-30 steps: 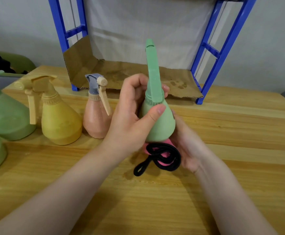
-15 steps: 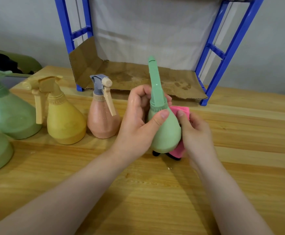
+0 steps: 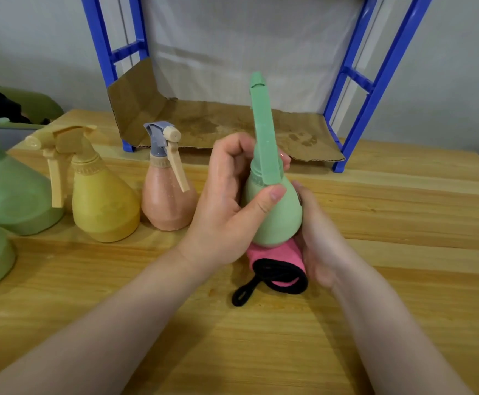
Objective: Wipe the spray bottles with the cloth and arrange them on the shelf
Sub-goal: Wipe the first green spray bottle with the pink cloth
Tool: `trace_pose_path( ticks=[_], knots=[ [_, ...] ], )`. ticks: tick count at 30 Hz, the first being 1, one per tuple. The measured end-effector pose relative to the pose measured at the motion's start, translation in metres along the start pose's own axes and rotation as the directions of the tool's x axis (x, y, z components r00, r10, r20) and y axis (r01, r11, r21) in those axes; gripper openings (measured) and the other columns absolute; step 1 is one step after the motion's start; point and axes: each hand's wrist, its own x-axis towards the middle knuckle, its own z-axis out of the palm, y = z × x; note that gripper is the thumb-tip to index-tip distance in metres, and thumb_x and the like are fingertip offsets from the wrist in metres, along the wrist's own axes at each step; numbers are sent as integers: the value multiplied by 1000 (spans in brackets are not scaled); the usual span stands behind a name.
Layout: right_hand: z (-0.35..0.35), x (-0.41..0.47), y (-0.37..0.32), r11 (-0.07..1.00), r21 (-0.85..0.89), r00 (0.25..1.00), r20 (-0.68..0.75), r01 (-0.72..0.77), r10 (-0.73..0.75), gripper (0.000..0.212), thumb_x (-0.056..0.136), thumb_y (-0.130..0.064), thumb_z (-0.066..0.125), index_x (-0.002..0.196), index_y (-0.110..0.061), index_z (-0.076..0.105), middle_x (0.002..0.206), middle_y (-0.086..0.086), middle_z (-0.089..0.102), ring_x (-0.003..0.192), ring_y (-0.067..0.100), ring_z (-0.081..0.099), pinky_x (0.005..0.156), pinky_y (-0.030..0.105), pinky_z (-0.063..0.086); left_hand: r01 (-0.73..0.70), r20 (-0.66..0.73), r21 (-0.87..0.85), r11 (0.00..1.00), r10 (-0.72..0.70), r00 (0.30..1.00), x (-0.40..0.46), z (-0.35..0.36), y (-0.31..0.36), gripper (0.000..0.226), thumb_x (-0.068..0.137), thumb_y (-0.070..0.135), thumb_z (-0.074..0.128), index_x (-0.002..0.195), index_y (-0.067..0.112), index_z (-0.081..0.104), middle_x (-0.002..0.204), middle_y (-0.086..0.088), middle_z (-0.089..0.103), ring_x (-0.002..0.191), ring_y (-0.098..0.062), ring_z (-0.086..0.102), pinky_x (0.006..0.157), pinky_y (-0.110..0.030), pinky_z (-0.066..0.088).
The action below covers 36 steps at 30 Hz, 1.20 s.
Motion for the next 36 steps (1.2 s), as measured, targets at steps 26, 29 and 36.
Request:
trace_pose_path(
  ticks=[26,29,36],
  knots=[
    [-9,13,5,903,-283,867,-294,324,-403,31,97,-46,55,97,-20,71,93,9,74,95,29,69,88,56,54,60,34,-1,998,-60,998,-3,3,-8,38,89,-4,61,117,2,35,107,-8,58,103,-12,59,92,-30,46],
    [-8,14,4,952,-132,918,-257,276,-302,24,99,-38,54,100,-23,74,98,6,76,100,29,70,87,50,55,99,-6,-53,994,-100,995,-3,2,-7,38,90,-3,59,120,-1,34,107,-12,58,102,-18,58,91,-34,47],
    [-21,15,-4,985,-131,975,-177,114,-136,25,100,-31,54,107,-15,72,98,8,77,91,24,73,81,40,58,125,-44,-98,987,-130,991,-3,6,1,35,90,-5,55,119,1,37,108,-14,58,102,-18,57,89,-30,50]
  ],
)
